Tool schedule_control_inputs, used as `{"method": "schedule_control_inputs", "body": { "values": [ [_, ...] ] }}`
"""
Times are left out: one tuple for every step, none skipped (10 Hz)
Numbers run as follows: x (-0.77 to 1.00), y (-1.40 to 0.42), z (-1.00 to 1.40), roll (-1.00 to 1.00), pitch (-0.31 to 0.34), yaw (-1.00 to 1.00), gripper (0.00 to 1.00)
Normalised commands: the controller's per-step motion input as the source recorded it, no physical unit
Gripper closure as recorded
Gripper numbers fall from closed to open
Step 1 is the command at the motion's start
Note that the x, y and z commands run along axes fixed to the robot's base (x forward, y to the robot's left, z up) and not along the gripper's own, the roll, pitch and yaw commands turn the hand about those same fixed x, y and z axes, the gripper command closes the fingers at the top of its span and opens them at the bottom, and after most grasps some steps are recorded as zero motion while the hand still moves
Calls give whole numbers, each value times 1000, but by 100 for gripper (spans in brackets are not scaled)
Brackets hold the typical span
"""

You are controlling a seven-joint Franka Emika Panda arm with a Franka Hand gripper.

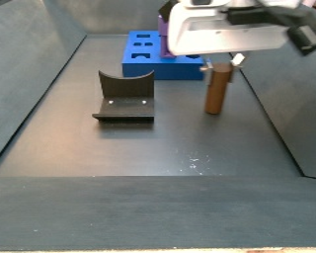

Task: Pick up the round object. Move to above the board. Insert the round object.
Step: Move to above the board.

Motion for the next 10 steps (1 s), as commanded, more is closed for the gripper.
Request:
{"method": "schedule_control_inputs", "body": {
  "values": [
    [-314, 330, 1000, 218, 138, 246, 100],
    [-284, 307, 1000, 245, 147, 162, 100],
    [-259, 272, 1000, 261, 139, 101, 100],
    [-240, 240, 1000, 269, 117, 71, 100],
    [-213, 192, 1000, 266, 85, 48, 100],
    [-190, 155, 1000, 237, 63, 32, 100],
    [-163, 119, 1000, 203, 45, 24, 100],
    [-144, 95, 967, 189, 42, 20, 100],
    [-109, 65, 826, 182, 37, 20, 100],
    [-77, 38, 685, 173, 43, 22, 100]
  ]
}}
